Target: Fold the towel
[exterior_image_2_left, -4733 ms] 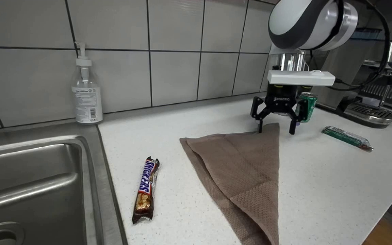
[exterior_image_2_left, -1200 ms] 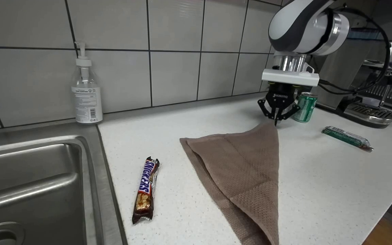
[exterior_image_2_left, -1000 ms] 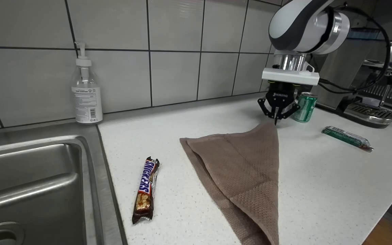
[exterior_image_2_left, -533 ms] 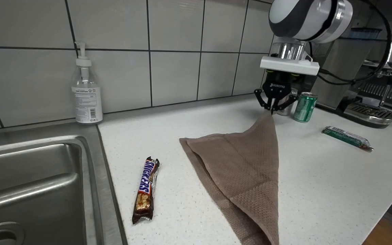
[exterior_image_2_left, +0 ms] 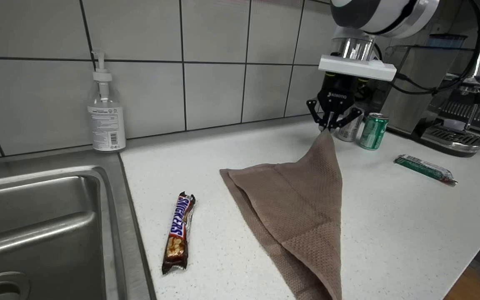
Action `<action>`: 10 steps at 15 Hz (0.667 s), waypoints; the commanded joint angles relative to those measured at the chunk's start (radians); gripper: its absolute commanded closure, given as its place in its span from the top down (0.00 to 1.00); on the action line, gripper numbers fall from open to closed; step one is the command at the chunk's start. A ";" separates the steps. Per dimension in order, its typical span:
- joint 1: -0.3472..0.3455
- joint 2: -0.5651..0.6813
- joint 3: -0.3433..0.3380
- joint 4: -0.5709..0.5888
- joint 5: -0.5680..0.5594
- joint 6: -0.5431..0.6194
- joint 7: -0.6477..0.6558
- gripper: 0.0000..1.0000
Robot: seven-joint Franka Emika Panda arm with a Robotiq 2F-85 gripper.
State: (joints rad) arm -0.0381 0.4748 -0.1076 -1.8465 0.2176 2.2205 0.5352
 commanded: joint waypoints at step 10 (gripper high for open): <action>0.062 -0.231 0.049 -0.250 0.002 -0.002 -0.050 0.01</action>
State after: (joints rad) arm 0.0149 0.3257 -0.0703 -2.0154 0.2175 2.2205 0.5001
